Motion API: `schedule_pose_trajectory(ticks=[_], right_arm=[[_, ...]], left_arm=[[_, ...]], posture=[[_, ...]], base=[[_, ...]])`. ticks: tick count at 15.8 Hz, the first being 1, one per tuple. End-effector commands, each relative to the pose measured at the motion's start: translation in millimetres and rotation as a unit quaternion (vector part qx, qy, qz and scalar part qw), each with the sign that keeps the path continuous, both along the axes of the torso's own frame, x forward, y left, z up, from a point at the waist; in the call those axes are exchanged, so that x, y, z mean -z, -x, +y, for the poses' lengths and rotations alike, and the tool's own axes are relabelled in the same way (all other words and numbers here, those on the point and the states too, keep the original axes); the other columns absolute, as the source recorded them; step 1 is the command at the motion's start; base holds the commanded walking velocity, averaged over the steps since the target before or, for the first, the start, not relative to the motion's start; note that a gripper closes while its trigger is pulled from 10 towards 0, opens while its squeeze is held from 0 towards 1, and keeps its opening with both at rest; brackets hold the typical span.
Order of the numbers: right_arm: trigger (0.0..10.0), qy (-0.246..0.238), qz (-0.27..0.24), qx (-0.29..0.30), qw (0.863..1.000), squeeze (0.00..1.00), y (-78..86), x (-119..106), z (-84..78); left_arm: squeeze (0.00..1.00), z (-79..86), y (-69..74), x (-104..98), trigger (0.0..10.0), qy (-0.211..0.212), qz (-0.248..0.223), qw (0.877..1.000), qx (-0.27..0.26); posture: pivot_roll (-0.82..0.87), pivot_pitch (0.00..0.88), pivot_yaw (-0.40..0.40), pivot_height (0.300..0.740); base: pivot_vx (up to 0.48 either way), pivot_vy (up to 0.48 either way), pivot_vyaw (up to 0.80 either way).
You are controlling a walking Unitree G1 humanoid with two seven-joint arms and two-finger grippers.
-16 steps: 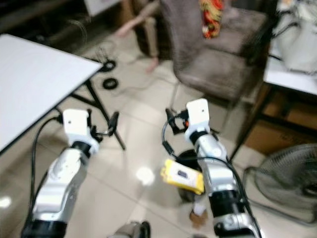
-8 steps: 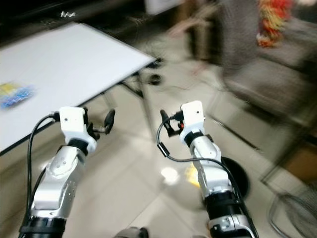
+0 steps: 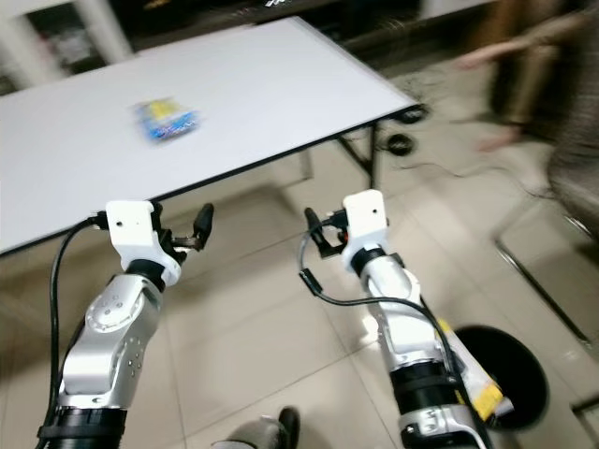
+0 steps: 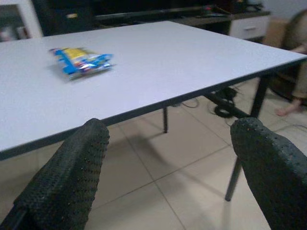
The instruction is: Picking trash to rubbish bin
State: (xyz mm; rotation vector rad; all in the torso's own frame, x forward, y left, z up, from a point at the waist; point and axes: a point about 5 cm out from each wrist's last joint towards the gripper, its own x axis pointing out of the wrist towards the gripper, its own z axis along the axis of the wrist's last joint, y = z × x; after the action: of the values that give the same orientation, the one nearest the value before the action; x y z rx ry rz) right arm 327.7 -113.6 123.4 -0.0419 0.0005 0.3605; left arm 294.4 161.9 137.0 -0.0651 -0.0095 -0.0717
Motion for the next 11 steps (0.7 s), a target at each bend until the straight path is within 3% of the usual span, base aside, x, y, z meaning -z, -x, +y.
schedule_pose_trajectory(ticks=[1,5,8,11], right_arm=[[10.0,-0.009,-0.008,-0.006,1.000,0.00,-1.8,-7,5.0],[10.0,-0.014,-0.010,-0.009,1.000,0.00,-2.3,-9,6.0],[10.0,-0.023,-0.012,-0.007,1.000,0.00,-3.2,-12,6.2],[10.0,-0.041,-0.030,-0.007,0.999,0.00,-3.2,-20,6.3]], left_arm=[[0.00,3.7,-1.2,-3,10.0,0.001,-0.002,1.000,-0.009],[0.00,9.5,-1.3,-1,10.0,-0.006,0.000,0.999,-0.031],[0.00,16.0,-2.8,-2,10.0,0.012,0.004,0.999,-0.049],[0.00,14.3,-7.6,-22,10.0,0.037,-0.025,0.998,-0.045]], posture=[[-0.09,0.098,0.089,0.740],[-0.09,0.100,0.086,0.740],[-0.09,0.098,0.081,0.740],[-0.09,0.098,0.081,0.740]], base=[[0.000,0.000,0.80],[0.000,0.000,0.73],[0.000,0.000,0.00],[0.000,0.000,0.00]])
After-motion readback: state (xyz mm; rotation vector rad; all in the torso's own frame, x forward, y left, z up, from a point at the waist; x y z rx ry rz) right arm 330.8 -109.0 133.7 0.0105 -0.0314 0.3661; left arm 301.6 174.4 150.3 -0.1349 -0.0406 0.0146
